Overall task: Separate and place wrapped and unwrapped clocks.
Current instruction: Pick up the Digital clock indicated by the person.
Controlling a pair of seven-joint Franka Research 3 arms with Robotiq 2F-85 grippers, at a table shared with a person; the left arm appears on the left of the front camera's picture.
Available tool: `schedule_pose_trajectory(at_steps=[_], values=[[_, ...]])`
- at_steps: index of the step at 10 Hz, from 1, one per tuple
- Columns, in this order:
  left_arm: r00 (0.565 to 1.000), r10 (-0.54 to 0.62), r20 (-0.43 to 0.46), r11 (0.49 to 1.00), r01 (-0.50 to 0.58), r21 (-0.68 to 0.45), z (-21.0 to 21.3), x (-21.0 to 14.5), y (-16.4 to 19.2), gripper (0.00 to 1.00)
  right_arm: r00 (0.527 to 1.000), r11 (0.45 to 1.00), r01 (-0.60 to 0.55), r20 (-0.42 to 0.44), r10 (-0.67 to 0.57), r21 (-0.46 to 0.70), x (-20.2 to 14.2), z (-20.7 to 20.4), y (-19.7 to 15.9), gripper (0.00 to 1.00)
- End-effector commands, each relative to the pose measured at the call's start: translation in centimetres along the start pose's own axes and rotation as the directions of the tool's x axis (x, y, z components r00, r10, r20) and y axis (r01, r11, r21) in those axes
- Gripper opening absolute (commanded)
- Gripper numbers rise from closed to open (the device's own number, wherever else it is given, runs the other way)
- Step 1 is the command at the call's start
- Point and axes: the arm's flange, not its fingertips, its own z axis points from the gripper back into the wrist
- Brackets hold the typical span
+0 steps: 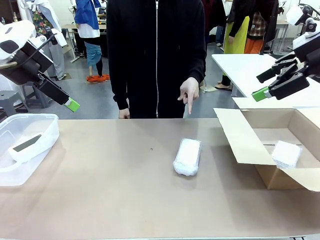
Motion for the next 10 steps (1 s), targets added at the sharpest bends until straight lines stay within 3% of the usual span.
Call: schedule_pose_trajectory(at_steps=[1, 10], values=[[1.0, 0.0, 0.006, 1.0, 0.001, -0.016, 0.01, -0.15, 0.04, 1.0, 1.0, 1.0, -0.008, 0.021, 0.008, 0.003, -0.08, -0.52, -0.23, 1.0], [1.0, 0.0, 0.006, 1.0, 0.001, -0.016, 0.01, -0.15, 0.04, 1.0, 1.0, 1.0, -0.008, 0.021, 0.008, 0.003, -0.08, -0.52, -0.23, 1.0]])
